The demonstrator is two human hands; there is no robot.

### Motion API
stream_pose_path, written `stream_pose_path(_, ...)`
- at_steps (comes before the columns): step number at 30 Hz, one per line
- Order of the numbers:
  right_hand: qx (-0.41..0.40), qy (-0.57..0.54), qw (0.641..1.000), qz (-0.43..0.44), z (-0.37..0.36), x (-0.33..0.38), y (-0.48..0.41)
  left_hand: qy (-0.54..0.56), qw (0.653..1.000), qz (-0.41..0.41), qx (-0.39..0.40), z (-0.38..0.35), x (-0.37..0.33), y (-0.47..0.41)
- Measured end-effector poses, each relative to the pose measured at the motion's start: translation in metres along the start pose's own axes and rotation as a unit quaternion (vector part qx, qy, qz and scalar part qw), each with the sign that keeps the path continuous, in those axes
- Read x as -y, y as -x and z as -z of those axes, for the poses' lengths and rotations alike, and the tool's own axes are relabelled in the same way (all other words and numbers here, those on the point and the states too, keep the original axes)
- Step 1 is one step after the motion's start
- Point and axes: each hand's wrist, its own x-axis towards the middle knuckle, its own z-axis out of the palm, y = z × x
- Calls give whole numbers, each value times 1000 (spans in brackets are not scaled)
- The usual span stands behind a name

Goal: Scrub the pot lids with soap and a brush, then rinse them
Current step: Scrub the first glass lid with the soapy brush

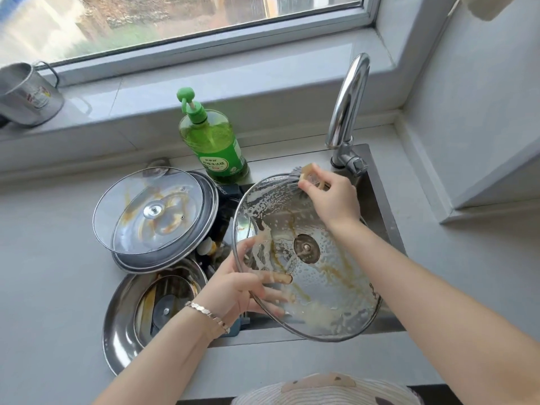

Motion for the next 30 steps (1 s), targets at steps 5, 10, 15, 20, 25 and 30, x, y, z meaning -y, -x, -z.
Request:
stream_pose_path(5,89,0,993,75,-5,-5,20,-3,1000,-4,-6,4,1,-4)
stream_pose_path(10,33,104,993,-41,19,-42,13,15,999,-23,-30,7,1,-5)
stream_pose_path(15,140,28,990,23,7,-52,50,6,998,-38,-56,6,1,-10)
stream_pose_path(20,136,72,988,-8,24,-65,47,0,998,-36,-57,5,1,-10)
stream_pose_path(25,134,94,984,-73,50,-93,43,4,997,-40,-73,10,-1,-8)
stream_pose_path(30,63,-232,916,-321,64,-116,37,107,991,-33,-69,11,-1,-9)
